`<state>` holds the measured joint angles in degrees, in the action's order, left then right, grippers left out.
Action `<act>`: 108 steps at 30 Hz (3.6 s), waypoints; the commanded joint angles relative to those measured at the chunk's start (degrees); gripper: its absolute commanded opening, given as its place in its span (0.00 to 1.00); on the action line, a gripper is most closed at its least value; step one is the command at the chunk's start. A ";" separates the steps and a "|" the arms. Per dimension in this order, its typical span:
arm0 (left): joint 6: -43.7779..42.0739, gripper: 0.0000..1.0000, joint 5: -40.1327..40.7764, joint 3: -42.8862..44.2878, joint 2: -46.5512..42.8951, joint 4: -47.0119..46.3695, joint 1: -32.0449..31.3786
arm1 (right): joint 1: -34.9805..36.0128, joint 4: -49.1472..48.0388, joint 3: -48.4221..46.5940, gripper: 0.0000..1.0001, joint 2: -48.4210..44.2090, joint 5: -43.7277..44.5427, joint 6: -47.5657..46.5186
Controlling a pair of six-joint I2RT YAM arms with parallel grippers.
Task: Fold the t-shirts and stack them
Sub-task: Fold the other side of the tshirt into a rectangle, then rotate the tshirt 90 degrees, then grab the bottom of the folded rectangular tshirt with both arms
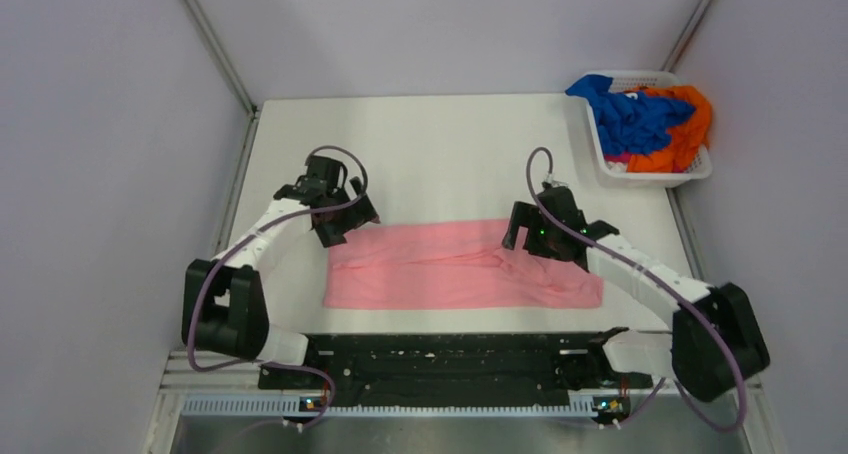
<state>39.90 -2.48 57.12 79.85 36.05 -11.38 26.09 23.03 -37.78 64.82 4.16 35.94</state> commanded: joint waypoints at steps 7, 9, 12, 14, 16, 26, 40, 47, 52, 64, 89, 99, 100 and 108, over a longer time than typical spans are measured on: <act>-1.77 0.99 -3.82 -6.12 5.90 -4.54 -0.09 | 0.41 -7.73 -2.67 0.99 12.17 -10.33 -4.53; -1.76 0.99 -3.27 -6.19 6.60 -4.41 -0.01 | 2.33 -6.60 -0.77 0.99 9.53 -11.58 -3.67; -1.70 0.99 -2.69 -5.85 7.32 -4.27 0.11 | 5.23 -4.22 1.75 0.99 4.63 -14.54 -1.80; -1.61 0.99 -1.63 -5.44 7.55 -3.78 0.12 | 7.50 -3.10 3.41 0.99 1.43 -17.49 -0.44; -1.65 0.99 -0.45 -4.85 7.40 -3.10 0.19 | 9.81 -2.53 4.77 0.99 -1.02 -21.35 0.01; -3.38 0.99 -3.55 1.36 5.59 -0.07 -0.74 | 13.16 4.84 2.92 0.99 -8.50 -11.84 1.29; -6.75 0.99 -1.75 -2.89 13.86 -4.15 -9.12 | -2.61 -3.38 8.00 0.99 7.82 -4.34 10.04; 1.40 0.99 -2.89 -10.63 11.36 -7.13 -10.35 | -8.61 -11.92 -5.75 0.99 27.41 0.81 8.98; 7.80 0.99 -4.41 -12.01 6.96 -11.05 -15.91 | -10.35 -10.21 -29.89 0.99 46.26 -0.77 2.46; 13.41 0.99 -13.52 4.42 25.94 -20.16 -31.15 | -6.02 6.99 -95.18 0.99 88.36 -21.24 -3.28; 7.05 0.95 3.62 -3.99 3.25 -2.88 -38.46 | -4.89 -7.67 -46.03 0.99 33.22 -6.23 -5.93; 7.19 0.75 -4.39 -6.90 7.23 -8.29 -38.55 | 2.24 -2.18 -4.89 0.88 2.65 -1.86 2.78; 7.22 0.73 -4.60 -7.25 7.72 -8.65 -38.55 | 2.83 -1.40 -2.56 0.86 1.10 -1.73 3.68; 7.34 0.48 -5.40 -8.19 10.66 -8.44 -38.55 | 5.18 -1.28 8.00 0.69 -4.25 -8.53 7.17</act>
<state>47.68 -5.96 49.25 89.43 29.43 -49.91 29.58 23.35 -31.62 62.00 -1.43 40.18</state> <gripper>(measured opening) 0.523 0.706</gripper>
